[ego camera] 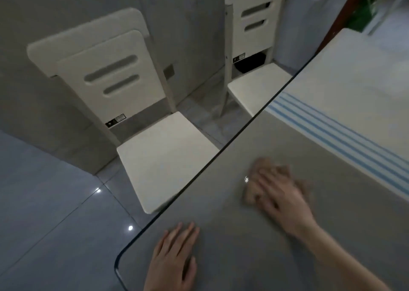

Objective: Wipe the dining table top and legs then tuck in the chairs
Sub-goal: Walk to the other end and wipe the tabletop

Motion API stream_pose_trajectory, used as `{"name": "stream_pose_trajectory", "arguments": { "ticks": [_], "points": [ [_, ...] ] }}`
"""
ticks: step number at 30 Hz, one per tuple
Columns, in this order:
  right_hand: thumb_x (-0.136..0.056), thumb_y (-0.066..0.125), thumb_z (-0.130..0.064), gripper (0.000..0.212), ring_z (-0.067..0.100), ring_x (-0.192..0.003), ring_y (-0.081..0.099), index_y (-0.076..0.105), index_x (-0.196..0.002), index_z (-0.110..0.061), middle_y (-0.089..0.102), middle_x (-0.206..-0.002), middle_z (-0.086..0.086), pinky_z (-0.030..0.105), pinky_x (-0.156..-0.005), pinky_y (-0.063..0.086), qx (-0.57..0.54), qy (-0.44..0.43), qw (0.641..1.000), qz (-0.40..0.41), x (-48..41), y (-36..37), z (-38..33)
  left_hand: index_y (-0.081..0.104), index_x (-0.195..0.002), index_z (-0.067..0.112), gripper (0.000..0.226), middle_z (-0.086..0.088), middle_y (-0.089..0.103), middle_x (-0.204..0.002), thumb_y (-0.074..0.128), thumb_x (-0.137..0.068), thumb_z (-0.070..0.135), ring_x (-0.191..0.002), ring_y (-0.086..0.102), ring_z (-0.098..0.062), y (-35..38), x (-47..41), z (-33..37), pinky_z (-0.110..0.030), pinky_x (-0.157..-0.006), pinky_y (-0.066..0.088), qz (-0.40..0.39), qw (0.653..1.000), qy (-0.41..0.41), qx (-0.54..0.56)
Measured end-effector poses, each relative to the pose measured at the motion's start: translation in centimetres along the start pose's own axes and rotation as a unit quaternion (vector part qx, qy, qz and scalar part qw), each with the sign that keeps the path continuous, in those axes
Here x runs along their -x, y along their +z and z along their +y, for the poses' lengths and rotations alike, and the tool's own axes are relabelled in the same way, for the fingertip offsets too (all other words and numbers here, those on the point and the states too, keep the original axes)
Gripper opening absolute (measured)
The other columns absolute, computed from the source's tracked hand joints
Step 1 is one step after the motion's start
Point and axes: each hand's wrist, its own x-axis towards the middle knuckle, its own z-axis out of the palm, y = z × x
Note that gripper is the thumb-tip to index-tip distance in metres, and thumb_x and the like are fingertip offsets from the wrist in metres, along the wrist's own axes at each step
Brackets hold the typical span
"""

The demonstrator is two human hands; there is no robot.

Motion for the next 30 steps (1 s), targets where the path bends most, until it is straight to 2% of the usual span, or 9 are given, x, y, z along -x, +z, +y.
{"name": "stream_pose_trajectory", "arguments": {
  "ticks": [2,7,9,13,16,18,20,25,30],
  "points": [
    [-0.091,0.029,-0.052,0.058,0.022,-0.144,0.027,0.041,-0.144,-0.031,0.040,-0.152,0.001,0.039,-0.118,0.020,0.004,0.139,0.989,0.049,-3.9,-1.4,4.6,0.054,-0.133,0.028,0.061,0.011,0.050,-0.141,0.057,-0.073,0.036,-0.132,0.042,-0.012,0.3,0.1,-0.3,-0.037,-0.104,0.035,0.004,1.000,0.001,0.003],
    [-0.091,0.018,-0.051,0.065,0.025,-0.149,0.010,0.018,-0.153,-0.031,0.015,-0.161,-0.001,0.043,-0.120,0.005,-0.012,0.376,0.923,0.084,-14.5,-2.9,7.0,0.056,-0.130,0.031,0.060,0.012,0.053,-0.138,0.057,-0.071,0.037,-0.129,0.043,-0.011,0.4,-0.1,-0.3,-0.033,-0.105,0.032,0.010,1.000,0.000,-0.006],
    [-0.096,0.020,-0.046,0.060,0.025,-0.149,0.005,0.015,-0.153,-0.028,0.011,-0.162,-0.001,0.043,-0.121,0.003,-0.013,0.334,0.940,0.068,-17.2,-2.3,3.7,0.055,-0.130,0.031,0.058,0.012,0.053,-0.138,0.055,-0.073,0.037,-0.130,0.042,-0.010,0.5,-0.1,-0.3,-0.034,-0.103,0.034,0.026,1.000,0.004,-0.010],
    [-0.098,0.020,-0.048,0.057,0.021,-0.149,0.009,0.021,-0.152,-0.030,0.022,-0.160,-0.004,0.039,-0.120,0.005,-0.008,0.101,0.995,0.024,-13.1,1.1,-5.6,0.052,-0.135,0.029,0.062,0.009,0.052,-0.140,0.057,-0.073,0.034,-0.131,0.043,-0.013,0.5,0.1,-0.8,-0.036,-0.102,0.036,0.032,0.999,0.028,-0.025],
    [-0.099,0.023,-0.050,0.055,0.014,-0.149,0.010,0.021,-0.152,-0.034,0.020,-0.159,-0.011,0.036,-0.121,0.008,-0.009,-0.068,0.997,-0.038,-3.7,2.6,-8.9,0.053,-0.132,0.029,0.058,0.009,0.055,-0.137,0.054,-0.074,0.032,-0.128,0.045,-0.014,0.8,0.1,-0.8,-0.037,-0.102,0.037,0.034,0.999,0.019,-0.008],
    [-0.099,0.028,-0.050,0.054,0.012,-0.148,0.013,0.022,-0.151,-0.036,0.022,-0.158,-0.013,0.035,-0.120,0.012,-0.002,-0.119,0.991,-0.054,-1.3,1.9,-6.2,0.052,-0.132,0.029,0.057,0.010,0.054,-0.137,0.053,-0.075,0.034,-0.128,0.046,-0.014,0.7,0.0,-0.6,-0.034,-0.103,0.036,0.035,0.999,0.016,-0.001],
    [-0.097,0.033,-0.047,0.053,0.018,-0.146,0.022,0.029,-0.148,-0.035,0.032,-0.156,-0.006,0.037,-0.119,0.016,0.023,-0.089,0.996,-0.023,-2.8,0.7,-1.6,0.053,-0.133,0.029,0.060,0.011,0.051,-0.140,0.055,-0.074,0.035,-0.131,0.043,-0.013,0.4,0.0,-0.4,-0.036,-0.104,0.036,0.020,1.000,0.014,0.004],
    [-0.092,0.014,-0.056,0.063,0.020,-0.149,0.012,0.018,-0.152,-0.036,0.020,-0.160,-0.005,0.040,-0.121,0.007,0.011,0.238,0.969,0.068,-11.0,-1.9,6.3,0.042,-0.142,0.027,0.063,0.012,0.040,-0.148,0.052,-0.080,0.034,-0.138,0.033,-0.013,-0.4,-0.2,0.1,-0.036,-0.112,0.024,-0.015,1.000,0.007,0.003],
    [-0.095,0.021,-0.048,0.060,0.022,-0.149,0.009,0.018,-0.152,-0.032,0.018,-0.160,-0.004,0.040,-0.121,0.004,0.002,0.257,0.963,0.078,-10.2,0.1,1.1,0.034,-0.145,0.031,0.063,0.014,0.038,-0.148,0.048,-0.084,0.034,-0.139,0.030,-0.012,-0.7,-0.1,0.5,-0.034,-0.113,0.021,-0.041,0.999,-0.026,-0.003]
  ]
}}
